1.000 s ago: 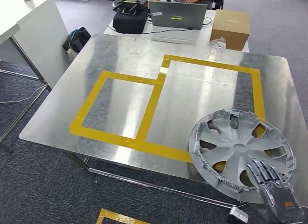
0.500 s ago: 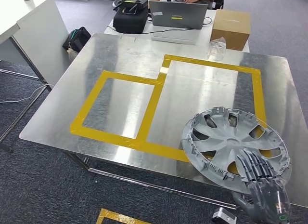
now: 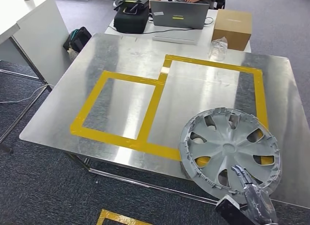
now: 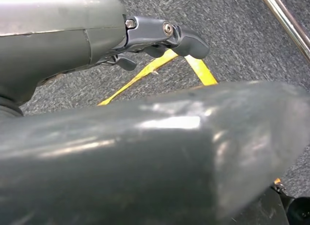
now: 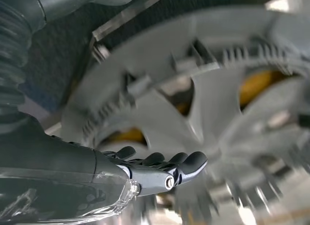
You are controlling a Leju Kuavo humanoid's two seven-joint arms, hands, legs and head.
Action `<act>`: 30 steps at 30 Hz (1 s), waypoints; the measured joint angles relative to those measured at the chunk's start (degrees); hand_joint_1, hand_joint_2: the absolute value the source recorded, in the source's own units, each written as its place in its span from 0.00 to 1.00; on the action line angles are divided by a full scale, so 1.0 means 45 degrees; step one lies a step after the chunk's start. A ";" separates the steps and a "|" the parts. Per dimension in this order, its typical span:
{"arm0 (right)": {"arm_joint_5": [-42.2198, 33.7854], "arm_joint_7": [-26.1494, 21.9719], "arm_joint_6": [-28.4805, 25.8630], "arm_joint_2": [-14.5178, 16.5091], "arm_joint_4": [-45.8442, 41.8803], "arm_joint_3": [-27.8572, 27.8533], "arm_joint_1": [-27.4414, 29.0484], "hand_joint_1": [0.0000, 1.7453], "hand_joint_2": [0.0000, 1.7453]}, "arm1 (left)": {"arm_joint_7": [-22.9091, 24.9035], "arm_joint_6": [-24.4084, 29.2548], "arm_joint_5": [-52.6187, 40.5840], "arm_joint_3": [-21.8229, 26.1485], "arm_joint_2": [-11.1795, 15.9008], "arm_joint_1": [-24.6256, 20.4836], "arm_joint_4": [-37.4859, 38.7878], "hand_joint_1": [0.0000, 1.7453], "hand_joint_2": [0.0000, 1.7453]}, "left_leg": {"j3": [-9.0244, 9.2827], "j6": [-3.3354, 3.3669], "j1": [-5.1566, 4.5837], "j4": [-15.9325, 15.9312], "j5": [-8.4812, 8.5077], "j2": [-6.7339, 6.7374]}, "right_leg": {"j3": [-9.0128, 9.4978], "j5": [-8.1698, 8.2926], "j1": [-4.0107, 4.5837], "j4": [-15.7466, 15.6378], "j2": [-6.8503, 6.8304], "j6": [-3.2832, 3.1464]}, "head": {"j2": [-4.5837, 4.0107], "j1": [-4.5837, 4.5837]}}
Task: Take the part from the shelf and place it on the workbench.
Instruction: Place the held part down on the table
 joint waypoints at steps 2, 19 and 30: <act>-0.1030 0.0114 0.0173 -0.0269 -0.0007 0.0165 0.0115 0.00 1.00 | -0.0114 -0.0109 0.0020 -0.0054 0.0038 -0.0051 0.0011 0.00 0.00 | -0.0003 0.0000 -0.0001 0.0000 0.0000 0.0000 | 0.0000 0.0000 0.0000 0.0000 0.0001 0.0000 | 0.0001 0.0001; -0.2427 -0.0879 -0.1096 -0.1172 -0.0106 0.1139 -0.0050 0.00 1.00 | -0.0544 -0.0184 0.0353 -0.0438 0.0090 -0.0268 0.0280 0.00 0.00 | -0.0003 0.0000 0.0002 0.0000 -0.0001 0.0001 | -0.0001 0.0000 0.0001 -0.0001 0.0005 0.0000 | -0.0003 0.0001; 0.4158 0.0352 -0.2735 -0.0973 -0.0752 0.1326 -0.0175 0.00 1.00 | -0.0357 0.0541 0.0840 -0.0643 0.0143 -0.0077 0.0010 0.00 0.00 | -0.0004 -0.0001 0.0002 0.0000 -0.0001 0.0001 | -0.0004 0.0000 0.0001 -0.0001 0.0003 0.0000 | -0.0001 0.0000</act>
